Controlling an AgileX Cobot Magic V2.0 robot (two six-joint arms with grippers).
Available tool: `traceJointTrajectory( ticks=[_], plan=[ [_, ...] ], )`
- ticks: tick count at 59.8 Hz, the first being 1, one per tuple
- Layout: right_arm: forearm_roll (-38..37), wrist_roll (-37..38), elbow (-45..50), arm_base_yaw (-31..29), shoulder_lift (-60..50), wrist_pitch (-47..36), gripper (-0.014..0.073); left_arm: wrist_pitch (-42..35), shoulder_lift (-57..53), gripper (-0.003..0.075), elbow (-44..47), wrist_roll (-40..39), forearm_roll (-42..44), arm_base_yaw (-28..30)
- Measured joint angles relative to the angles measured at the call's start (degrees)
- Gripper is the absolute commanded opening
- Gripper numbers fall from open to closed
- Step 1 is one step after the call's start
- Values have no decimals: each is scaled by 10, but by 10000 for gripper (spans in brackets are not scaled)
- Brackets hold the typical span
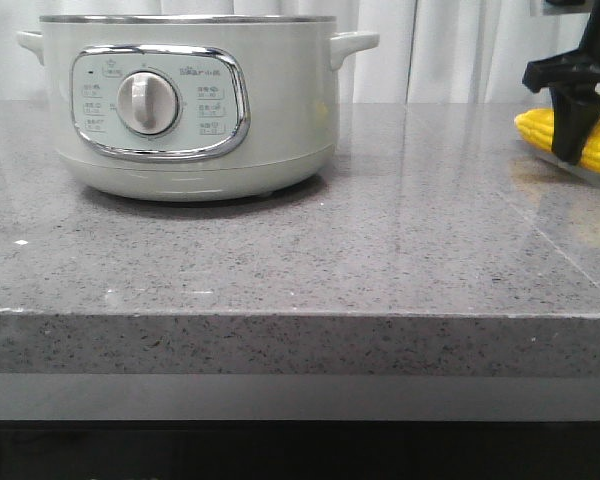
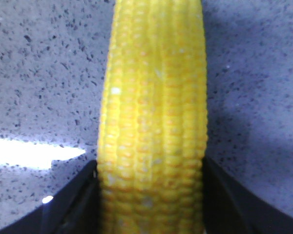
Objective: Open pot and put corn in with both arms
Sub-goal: 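Lift the corn cob with the right gripper and carry it over the pot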
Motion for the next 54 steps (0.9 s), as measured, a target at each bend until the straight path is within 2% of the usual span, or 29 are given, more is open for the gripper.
traceJointTrajectory(
  ticks=[16, 27, 45, 54],
  plan=[
    [7, 0, -39, 14, -73, 16, 342, 0, 0, 188, 0, 0, 0, 0],
    [14, 0, -59, 47, -126, 19, 342, 0, 0, 188, 0, 0, 0, 0],
    [99, -43, -148, 181, -145, 26, 342, 0, 0, 188, 0, 0, 0, 0],
    [113, -49, -193, 254, -119, 22, 342, 0, 0, 188, 0, 0, 0, 0]
  ],
)
